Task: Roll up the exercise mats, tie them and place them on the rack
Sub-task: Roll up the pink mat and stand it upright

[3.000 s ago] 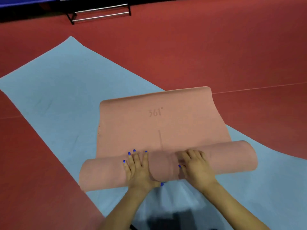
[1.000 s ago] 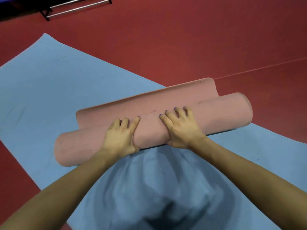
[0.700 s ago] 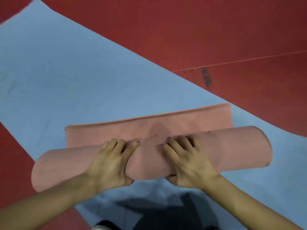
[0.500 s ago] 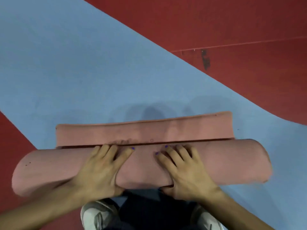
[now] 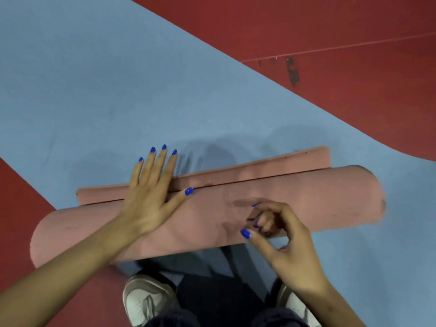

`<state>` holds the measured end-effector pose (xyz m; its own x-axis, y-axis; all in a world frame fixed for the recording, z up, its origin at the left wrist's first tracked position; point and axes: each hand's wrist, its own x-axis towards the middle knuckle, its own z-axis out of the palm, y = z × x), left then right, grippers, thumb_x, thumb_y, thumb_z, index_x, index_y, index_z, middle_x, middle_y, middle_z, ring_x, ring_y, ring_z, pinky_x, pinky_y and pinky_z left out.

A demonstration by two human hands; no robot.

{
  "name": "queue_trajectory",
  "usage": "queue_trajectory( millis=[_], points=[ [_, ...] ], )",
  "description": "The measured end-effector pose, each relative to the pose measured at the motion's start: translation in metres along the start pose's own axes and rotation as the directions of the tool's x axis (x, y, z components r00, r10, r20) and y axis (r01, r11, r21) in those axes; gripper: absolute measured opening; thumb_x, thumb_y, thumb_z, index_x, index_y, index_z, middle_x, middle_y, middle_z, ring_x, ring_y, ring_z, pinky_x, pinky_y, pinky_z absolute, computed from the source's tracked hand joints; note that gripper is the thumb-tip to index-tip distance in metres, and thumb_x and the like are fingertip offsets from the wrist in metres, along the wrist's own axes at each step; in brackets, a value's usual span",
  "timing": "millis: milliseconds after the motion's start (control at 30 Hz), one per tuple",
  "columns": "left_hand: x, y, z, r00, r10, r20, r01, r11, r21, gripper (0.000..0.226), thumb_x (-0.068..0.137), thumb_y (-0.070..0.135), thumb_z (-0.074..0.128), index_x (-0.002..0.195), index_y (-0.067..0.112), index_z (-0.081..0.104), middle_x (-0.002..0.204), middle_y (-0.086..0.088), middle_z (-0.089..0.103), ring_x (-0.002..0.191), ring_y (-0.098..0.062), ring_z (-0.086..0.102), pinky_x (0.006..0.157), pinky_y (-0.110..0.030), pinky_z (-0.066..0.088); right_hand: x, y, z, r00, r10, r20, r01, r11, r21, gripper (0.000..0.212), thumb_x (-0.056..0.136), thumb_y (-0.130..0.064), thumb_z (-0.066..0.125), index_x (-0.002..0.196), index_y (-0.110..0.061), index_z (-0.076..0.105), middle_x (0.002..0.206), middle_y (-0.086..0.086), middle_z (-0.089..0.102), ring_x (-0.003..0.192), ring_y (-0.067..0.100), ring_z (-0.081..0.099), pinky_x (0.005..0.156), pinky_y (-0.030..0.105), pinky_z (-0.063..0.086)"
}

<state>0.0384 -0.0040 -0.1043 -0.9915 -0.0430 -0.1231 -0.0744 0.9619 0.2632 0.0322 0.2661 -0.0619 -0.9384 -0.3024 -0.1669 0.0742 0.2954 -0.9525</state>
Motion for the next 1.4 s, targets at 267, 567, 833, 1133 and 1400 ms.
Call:
queue_trajectory(
  millis=[267,567,833,1133,1400],
  points=[
    [0.066,-0.013,-0.013,0.786,-0.137,0.603,0.314,0.928,-0.199,0.078,0.076,0.086,0.017,0.125,0.041,0.057,0.133,0.007,0.057,0.122,-0.018,0.051,0.101,-0.032,0.038,0.013,0.008,-0.019,0.668,0.684,0.293,-0.722,0.691,0.034,0.044,0.064,-0.051,0.075,0.083,-0.012,0.072,0.070,0.007,0.070,0.066,0.017,0.062,0.062,0.032,0.051],
    [0.100,0.056,0.012,0.750,-0.082,0.656,0.249,0.954,-0.165,0.070,0.088,0.074,0.017,0.109,0.024,0.062,0.127,-0.004,0.059,0.116,-0.024,0.053,0.095,-0.032,0.039,0.009,0.050,0.011,0.643,0.660,0.389,-0.680,0.258,0.686,0.095,0.026,-0.033,0.098,0.109,-0.003,0.063,0.111,0.014,0.069,0.102,0.025,0.067,0.083,0.033,0.057],
    [0.098,0.078,0.015,0.825,-0.027,0.564,0.207,0.944,-0.258,0.062,0.076,0.082,0.040,0.119,0.038,0.053,0.119,0.004,0.062,0.107,-0.018,0.058,0.090,-0.034,0.045,0.007,0.060,0.014,0.720,0.592,0.363,-0.577,0.218,0.787,0.098,0.038,-0.019,0.097,0.122,0.008,0.055,0.119,0.022,0.063,0.111,0.034,0.062,0.094,0.040,0.051],
    [0.111,0.084,-0.046,0.824,0.030,0.566,0.216,0.906,-0.363,0.090,0.053,0.097,0.039,0.087,0.015,0.053,0.099,0.003,0.055,0.087,-0.017,0.057,0.081,-0.031,0.045,0.040,0.029,0.007,0.828,0.489,0.275,-0.470,0.337,0.816,0.085,0.036,-0.014,0.095,0.110,0.004,0.059,0.106,0.019,0.068,0.101,0.031,0.066,0.084,0.038,0.055],
    [0.057,0.106,-0.223,0.980,0.116,0.162,0.036,0.696,-0.717,0.115,0.031,0.080,0.074,0.133,0.048,0.033,0.110,0.035,0.057,0.100,0.023,0.051,0.085,-0.005,0.044,0.059,-0.136,-0.045,0.970,0.105,0.221,-0.192,0.886,0.423,0.092,0.041,-0.007,0.086,0.125,-0.005,0.049,0.115,0.014,0.067,0.104,0.026,0.066,0.076,0.030,0.054]
  ],
)
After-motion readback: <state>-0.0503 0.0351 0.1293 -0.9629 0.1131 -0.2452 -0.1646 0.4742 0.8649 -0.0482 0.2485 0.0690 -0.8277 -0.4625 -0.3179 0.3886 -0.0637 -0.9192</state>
